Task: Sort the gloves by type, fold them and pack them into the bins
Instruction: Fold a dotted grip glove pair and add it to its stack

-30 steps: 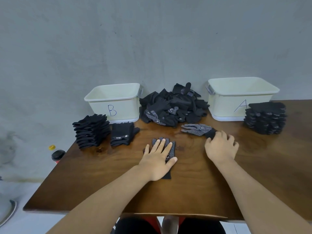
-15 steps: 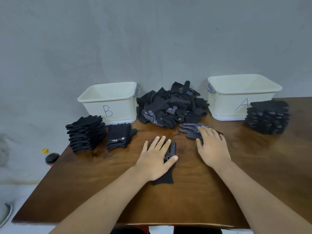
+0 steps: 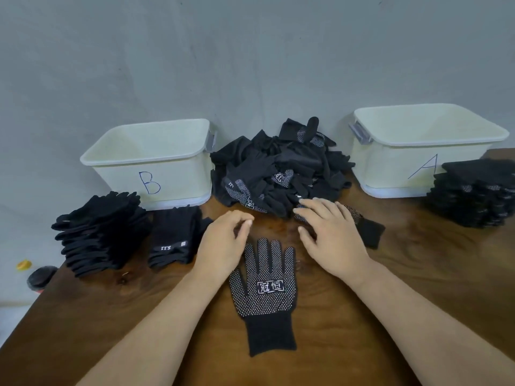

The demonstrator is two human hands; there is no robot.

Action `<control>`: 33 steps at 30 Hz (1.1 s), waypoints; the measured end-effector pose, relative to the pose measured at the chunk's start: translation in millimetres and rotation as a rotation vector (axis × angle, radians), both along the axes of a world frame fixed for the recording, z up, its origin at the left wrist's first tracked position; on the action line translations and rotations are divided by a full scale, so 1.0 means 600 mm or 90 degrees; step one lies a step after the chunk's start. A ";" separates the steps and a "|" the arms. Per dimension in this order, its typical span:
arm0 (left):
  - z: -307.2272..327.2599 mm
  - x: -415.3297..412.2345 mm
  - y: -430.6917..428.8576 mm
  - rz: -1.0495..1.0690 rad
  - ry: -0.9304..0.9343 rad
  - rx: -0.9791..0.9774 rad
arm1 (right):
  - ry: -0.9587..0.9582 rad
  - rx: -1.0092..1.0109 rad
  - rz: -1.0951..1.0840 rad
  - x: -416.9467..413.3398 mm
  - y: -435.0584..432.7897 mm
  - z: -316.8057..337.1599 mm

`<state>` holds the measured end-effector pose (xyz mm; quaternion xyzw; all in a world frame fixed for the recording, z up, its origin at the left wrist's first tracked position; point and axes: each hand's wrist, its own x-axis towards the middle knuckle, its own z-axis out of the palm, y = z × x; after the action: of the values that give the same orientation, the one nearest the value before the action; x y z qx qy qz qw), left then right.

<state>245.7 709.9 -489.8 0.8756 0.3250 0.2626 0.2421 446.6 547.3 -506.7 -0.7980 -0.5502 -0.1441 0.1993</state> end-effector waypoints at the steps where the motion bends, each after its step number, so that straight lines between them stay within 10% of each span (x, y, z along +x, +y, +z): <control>1: -0.004 0.001 0.004 0.002 -0.012 -0.026 | 0.007 0.002 0.014 -0.001 0.019 0.003; 7: 0.001 -0.005 0.015 0.017 -0.098 -0.183 | 0.044 0.107 0.112 0.018 0.101 0.010; 12: 0.004 -0.014 0.024 0.036 -0.113 -0.229 | 0.540 0.290 0.071 0.019 0.124 0.057; 15: 0.005 -0.016 0.020 0.027 -0.116 -0.223 | 0.634 0.331 0.014 0.033 0.130 0.071; 33: 0.013 -0.023 0.007 -0.009 -0.111 -0.248 | 0.588 0.322 -0.125 0.053 0.082 0.040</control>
<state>232.1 714.3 -481.7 0.7884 0.3411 0.2679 0.4363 478.4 596.7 -482.5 -0.7533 -0.2757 0.0763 0.5922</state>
